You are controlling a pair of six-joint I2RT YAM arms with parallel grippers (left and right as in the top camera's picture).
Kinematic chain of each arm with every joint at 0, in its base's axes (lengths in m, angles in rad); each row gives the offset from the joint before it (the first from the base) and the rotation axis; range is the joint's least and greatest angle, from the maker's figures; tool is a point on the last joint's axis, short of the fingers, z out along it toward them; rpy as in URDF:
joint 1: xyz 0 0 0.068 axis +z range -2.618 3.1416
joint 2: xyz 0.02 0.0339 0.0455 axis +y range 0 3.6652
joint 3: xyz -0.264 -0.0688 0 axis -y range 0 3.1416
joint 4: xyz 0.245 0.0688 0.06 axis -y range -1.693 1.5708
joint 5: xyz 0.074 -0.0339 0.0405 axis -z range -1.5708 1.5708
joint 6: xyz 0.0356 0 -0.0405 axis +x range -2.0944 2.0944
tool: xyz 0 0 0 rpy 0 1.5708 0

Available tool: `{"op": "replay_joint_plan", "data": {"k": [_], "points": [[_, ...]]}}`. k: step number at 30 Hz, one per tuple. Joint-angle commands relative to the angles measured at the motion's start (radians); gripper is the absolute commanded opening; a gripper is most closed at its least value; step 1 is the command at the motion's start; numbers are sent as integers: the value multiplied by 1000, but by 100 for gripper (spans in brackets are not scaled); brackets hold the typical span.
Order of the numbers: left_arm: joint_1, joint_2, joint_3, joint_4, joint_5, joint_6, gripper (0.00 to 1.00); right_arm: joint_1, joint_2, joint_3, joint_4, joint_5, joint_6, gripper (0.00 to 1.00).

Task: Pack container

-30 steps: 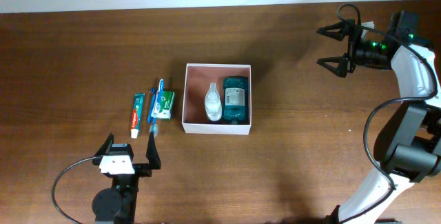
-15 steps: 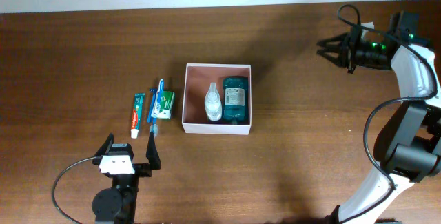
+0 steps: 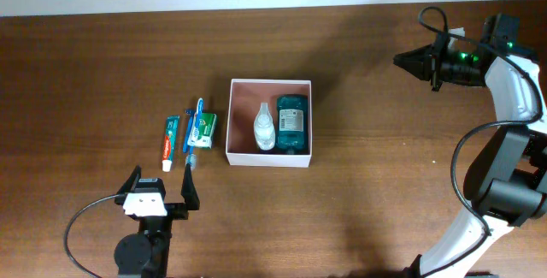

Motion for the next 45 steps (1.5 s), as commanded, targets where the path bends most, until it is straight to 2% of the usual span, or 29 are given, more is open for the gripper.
{"op": "replay_joint_plan", "data": {"k": [1,2,9,10,11,12,13,15,27,28,29,30,37,45], "points": [[5,-7,-8,2,-7,19,99,-5,-1,3,1,11,-14,4],[5,-7,-8,2,-7,19,99,-5,-1,3,0,20,-14,7],[5,-7,-8,2,-7,19,100,-5,-1,3,0,23,-14,4],[5,-7,-8,2,-7,19,99,-5,-1,3,1,23,-14,7],[5,-7,-8,2,-7,19,99,-5,-1,3,1,23,-14,20],[5,-7,-8,2,-7,19,100,-5,-1,3,1,23,-14,28],[5,-7,-8,2,-7,18,100,-5,-1,3,0,23,-14,28],[5,-7,-8,2,-7,18,99,-5,-1,3,0,23,-14,4],[5,-7,-8,2,-7,19,99,-5,-1,3,1,24,-14,4],[5,-7,-8,2,-7,19,100,-5,-1,3,1,24,-14,18],[5,-7,-8,2,-7,19,99,-5,-1,3,1,44,-14,83],[5,-7,-8,2,-7,19,100,-5,-1,3,1,68,-14,99],[5,-7,-8,2,-7,19,99,-5,-1,3,1,386,-14,99],[5,-7,-8,2,-7,18,99,-5,-1,3,1,866,-14,99]]}}
